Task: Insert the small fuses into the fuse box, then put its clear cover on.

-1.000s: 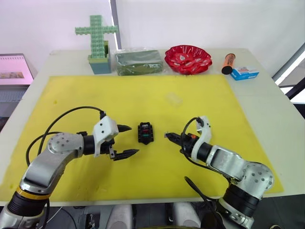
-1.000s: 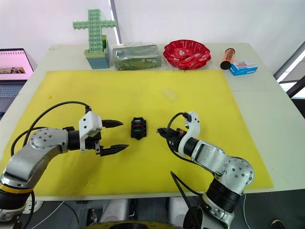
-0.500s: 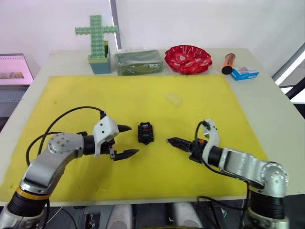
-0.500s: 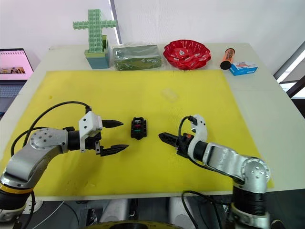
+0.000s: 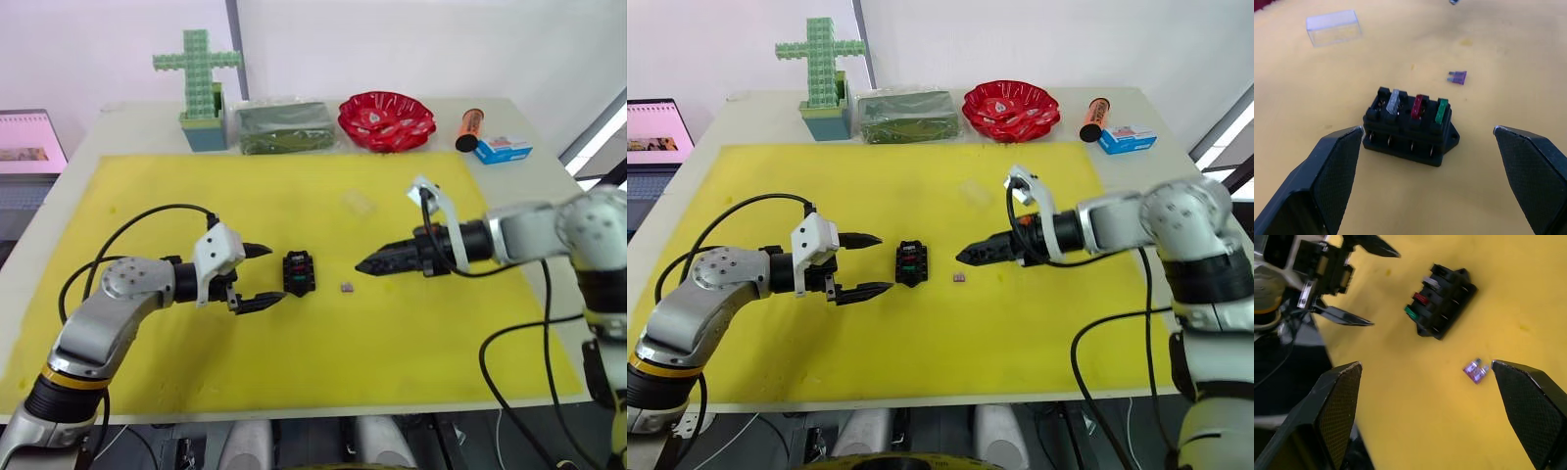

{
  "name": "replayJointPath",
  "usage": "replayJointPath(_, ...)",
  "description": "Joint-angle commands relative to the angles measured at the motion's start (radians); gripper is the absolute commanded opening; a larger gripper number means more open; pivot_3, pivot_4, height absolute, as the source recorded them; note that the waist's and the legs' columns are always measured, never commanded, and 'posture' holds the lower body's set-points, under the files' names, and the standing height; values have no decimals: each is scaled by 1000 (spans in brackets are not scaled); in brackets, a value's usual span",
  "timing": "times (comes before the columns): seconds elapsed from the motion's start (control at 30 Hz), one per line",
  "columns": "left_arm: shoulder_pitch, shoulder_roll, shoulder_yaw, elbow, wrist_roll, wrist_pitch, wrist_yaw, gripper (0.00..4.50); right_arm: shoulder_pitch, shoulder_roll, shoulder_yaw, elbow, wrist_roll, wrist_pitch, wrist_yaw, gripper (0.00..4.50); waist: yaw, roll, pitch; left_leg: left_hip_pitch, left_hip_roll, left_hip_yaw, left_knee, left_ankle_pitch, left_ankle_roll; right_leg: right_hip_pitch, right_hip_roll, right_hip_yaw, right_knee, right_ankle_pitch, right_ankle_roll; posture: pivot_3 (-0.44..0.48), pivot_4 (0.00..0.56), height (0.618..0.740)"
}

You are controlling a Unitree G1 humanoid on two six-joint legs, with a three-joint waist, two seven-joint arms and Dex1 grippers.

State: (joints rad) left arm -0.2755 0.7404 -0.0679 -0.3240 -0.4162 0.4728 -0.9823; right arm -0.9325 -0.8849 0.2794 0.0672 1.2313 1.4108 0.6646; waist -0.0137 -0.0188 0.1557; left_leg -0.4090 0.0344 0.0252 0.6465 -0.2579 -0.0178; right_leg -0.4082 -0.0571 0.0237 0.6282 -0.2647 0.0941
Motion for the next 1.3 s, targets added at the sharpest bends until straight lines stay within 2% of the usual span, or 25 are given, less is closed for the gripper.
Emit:
replayJointPath(0.03, -20, 1, 0, 1, 11, -23, -11, 4500, -119, 2, 248, 112, -304, -156, 343, 4484, 1, 0, 0, 0, 0, 0, 0, 0, 0, 0, 0, 0, 0, 0, 0, 0, 150, 740)
replayJointPath(0.2, -18, -6, 2, -5, 20, -25, -7, 4500, -235, 101, 456, 332, -586, -329, 657, 4484, 0, 0, 0, -1, 0, 2, 1, 0, 0, -1, -1, 0, 1, 1, 1, 0, 150, 740)
replayJointPath(0.37, 4, -6, 10, -23, 21, -26, 2, 4500, -293, 208, 507, 505, -752, -421, 833, 4484, 0, 1, 0, -1, -1, 2, 1, 0, 0, -2, -1, 0, 2, 2, 4, 0, 150, 740)
replayJointPath(0.5, 15, -9, 12, -36, 21, -22, 16, 4500, -308, 269, 517, 580, -848, -457, 929, 4484, 1, 1, 0, -1, -1, 2, 1, 0, 0, -1, -1, -1, 2, 2, 4, 0, 150, 740)
replayJointPath(0.87, 53, -5, 24, -67, 18, -19, 42, 4500, -306, 310, 561, 597, -856, -446, 950, 4484, 0, 1, 1, -1, -1, 2, 1, 0, 0, -1, -1, -1, 3, 2, 4, 0, 150, 740)
replayJointPath(1.27, 72, 1, 33, -82, 16, -15, 56, 4500, -308, 322, 623, 583, -789, -407, 950, 4484, -1, 1, 0, 0, -1, 1, 1, 0, 0, -1, -1, -1, 3, 2, 3, 0, 150, 740)
replayJointPath(1.3, 73, 1, 34, -83, 16, -14, 58, 4500, -307, 325, 625, 591, -791, -409, 950, 4305, -1, 1, 0, 0, -1, 1, 1, 0, 0, -1, -1, -1, 3, 2, 3, 0, 150, 740)
